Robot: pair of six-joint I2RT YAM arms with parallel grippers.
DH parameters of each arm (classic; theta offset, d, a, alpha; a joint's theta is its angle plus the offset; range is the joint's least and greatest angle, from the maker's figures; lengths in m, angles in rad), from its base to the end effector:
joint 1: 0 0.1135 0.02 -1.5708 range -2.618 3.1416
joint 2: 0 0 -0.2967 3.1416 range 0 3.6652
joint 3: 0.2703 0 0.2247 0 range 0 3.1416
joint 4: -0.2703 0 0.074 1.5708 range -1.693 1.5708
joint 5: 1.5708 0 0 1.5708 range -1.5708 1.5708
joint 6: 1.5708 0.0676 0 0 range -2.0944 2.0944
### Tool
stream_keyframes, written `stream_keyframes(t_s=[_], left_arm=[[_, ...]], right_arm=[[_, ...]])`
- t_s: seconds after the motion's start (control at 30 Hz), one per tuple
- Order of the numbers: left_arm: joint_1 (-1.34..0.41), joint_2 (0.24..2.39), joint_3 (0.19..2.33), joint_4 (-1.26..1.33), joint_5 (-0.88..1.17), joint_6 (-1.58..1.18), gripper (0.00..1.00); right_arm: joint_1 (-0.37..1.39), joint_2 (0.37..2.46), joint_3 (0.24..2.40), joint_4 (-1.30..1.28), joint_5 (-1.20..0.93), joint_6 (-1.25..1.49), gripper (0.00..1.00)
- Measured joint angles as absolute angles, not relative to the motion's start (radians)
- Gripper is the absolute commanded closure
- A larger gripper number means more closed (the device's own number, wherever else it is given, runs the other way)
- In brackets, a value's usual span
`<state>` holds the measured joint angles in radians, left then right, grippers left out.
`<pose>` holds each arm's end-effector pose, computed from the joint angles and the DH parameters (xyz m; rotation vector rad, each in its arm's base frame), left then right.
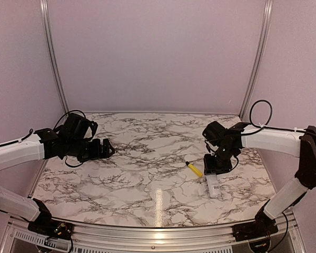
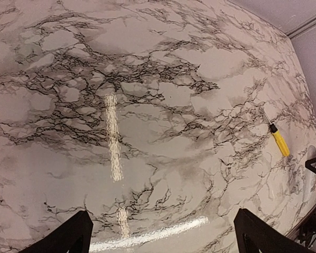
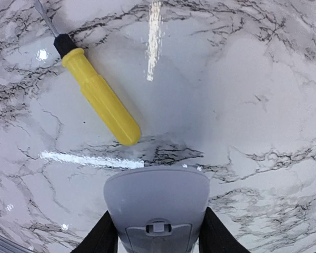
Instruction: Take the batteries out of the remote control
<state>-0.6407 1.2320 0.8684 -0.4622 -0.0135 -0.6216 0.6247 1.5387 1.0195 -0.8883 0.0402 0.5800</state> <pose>0.1938 -0.1434 0.2683 0.0171 2.4754 -0.5573 0.2054 0.1447 0.2150 -0.0617 2.9824 0.0889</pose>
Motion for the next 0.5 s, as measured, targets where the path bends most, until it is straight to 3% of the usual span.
stream_keyframes(t_s=[0.5], left_arm=[[-0.830, 1.299, 0.885, -0.176, -0.068, -0.657, 0.02]], right_arm=[[0.607, 1.541, 1.240, -0.828, -0.002, 0.761, 0.68]])
